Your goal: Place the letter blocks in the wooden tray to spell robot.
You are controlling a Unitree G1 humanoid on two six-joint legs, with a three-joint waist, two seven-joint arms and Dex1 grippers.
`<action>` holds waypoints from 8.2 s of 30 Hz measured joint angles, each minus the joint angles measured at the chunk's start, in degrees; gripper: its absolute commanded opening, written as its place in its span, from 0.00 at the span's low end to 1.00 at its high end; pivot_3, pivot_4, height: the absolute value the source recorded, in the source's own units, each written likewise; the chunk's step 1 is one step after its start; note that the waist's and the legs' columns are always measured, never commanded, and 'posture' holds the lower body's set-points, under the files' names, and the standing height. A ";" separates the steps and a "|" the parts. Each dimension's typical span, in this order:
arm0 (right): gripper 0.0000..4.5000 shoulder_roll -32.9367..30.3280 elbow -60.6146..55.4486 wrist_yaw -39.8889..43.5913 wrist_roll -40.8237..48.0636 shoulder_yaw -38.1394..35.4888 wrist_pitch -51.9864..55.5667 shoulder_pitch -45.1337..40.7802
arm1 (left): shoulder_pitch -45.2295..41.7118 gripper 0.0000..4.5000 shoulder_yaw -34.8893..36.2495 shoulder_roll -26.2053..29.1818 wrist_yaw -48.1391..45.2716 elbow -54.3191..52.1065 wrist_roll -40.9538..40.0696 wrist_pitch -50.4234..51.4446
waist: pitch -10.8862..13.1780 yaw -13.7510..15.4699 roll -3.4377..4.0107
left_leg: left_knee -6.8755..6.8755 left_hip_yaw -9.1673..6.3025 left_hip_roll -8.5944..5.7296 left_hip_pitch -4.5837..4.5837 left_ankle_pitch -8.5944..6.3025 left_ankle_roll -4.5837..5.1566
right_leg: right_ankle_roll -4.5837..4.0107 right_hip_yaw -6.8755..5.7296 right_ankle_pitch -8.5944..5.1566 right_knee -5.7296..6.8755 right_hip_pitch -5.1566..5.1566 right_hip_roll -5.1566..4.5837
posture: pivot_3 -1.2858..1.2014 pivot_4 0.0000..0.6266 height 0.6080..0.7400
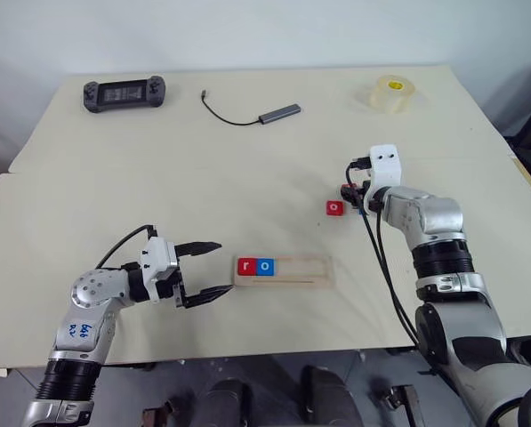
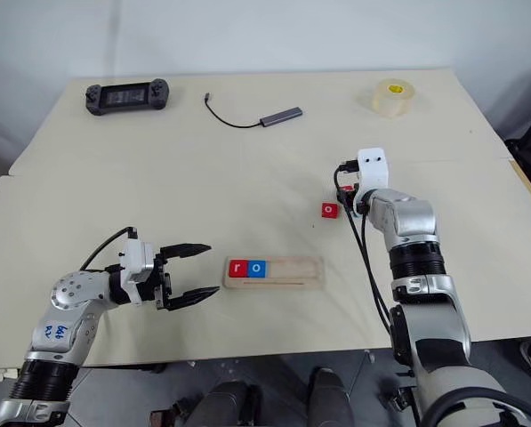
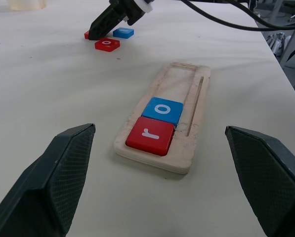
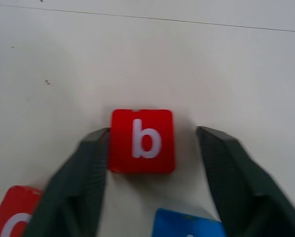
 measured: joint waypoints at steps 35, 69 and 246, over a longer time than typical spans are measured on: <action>0.92 0.78 -75.09 3.61 9.16 -15.12 44.89 39.43 | -6.99 1.00 -2.60 -2.54 -9.33 7.21 -0.24 -2.78 | 0.00 1.81 0.03 | -0.02 0.04 -0.08 0.08 0.00 0.03 | 0.00 0.17 0.00 0.00 0.03 0.01 | 0.52 0.24 1.00; 0.34 -31.34 -10.12 70.78 -4.45 13.22 -38.93 20.52 | -1.35 1.00 -1.73 0.16 -7.95 -1.76 -1.64 0.20 | 0.09 1.84 -0.14 | 0.04 -0.03 0.05 0.11 -0.02 0.01 | 0.07 -0.09 0.04 -0.39 0.29 -0.04 | 0.52 0.24 1.00; 0.99 -9.73 -28.48 14.32 9.77 1.45 20.58 11.66 | 0.18 1.00 -1.29 -1.33 3.99 -4.40 -1.88 5.55 | 0.03 1.64 0.04 | -0.01 -0.04 0.01 0.03 -0.02 -0.02 | 0.01 -0.01 0.00 -0.16 0.08 -0.02 | 0.52 0.24 1.00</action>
